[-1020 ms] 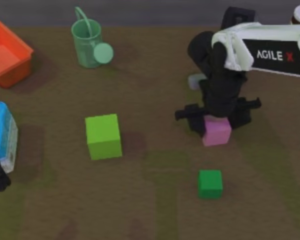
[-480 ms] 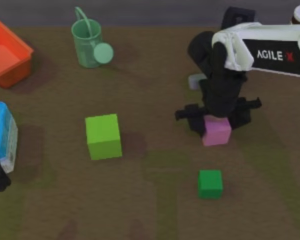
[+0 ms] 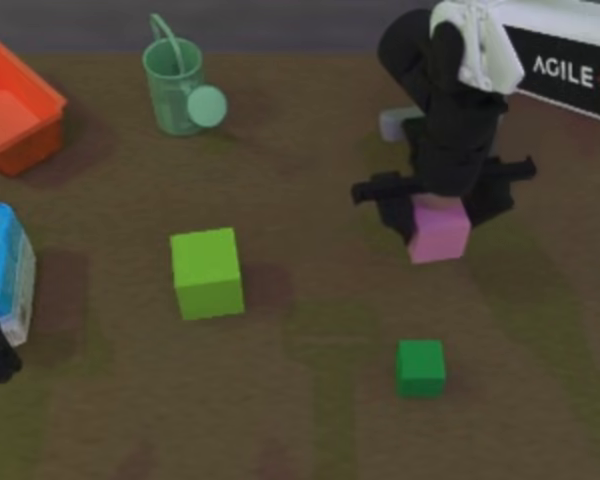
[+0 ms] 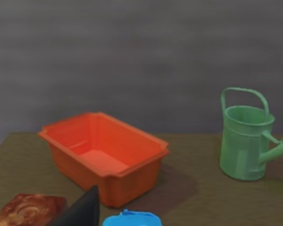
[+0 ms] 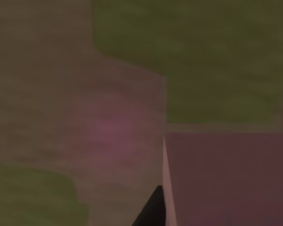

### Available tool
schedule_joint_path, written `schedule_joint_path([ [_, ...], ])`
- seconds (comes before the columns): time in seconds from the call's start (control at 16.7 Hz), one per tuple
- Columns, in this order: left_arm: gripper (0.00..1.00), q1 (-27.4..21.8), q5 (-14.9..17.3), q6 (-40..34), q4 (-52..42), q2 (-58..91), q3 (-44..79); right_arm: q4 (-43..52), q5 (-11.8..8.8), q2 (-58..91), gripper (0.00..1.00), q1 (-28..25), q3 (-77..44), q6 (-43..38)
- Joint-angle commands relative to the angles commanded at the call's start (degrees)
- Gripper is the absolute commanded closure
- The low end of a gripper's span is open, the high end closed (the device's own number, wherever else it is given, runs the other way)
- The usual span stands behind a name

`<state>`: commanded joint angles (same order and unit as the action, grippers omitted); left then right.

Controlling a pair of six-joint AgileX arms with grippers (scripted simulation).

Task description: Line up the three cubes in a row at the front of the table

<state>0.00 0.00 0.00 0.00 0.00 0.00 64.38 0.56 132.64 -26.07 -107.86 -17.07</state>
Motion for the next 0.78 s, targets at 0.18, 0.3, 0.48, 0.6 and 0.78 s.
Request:
schedule_joint_path([
  [0.18,0.0,0.0,0.0,0.0,0.0,0.0,0.0,1.6,0.0,-0.8,1.0,0.0,-1.1,0.0],
  [0.3,0.0,0.0,0.0,0.0,0.0,0.0,0.0,1.5,0.0,-0.6,1.0,0.3,-1.0,-0.1],
  [0.48,0.0,0.0,0.0,0.0,0.0,0.0,0.0,1.3,0.0,-1.5,1.0,-1.4,0.2,-2.3],
  [0.6,0.0,0.0,0.0,0.0,0.0,0.0,0.0,0.9,0.1,-3.3,1.0,-4.5,2.3,-6.5],
  [0.78,0.0,0.0,0.0,0.0,0.0,0.0,0.0,0.3,0.1,-7.0,1.0,-10.5,7.1,-15.9],
])
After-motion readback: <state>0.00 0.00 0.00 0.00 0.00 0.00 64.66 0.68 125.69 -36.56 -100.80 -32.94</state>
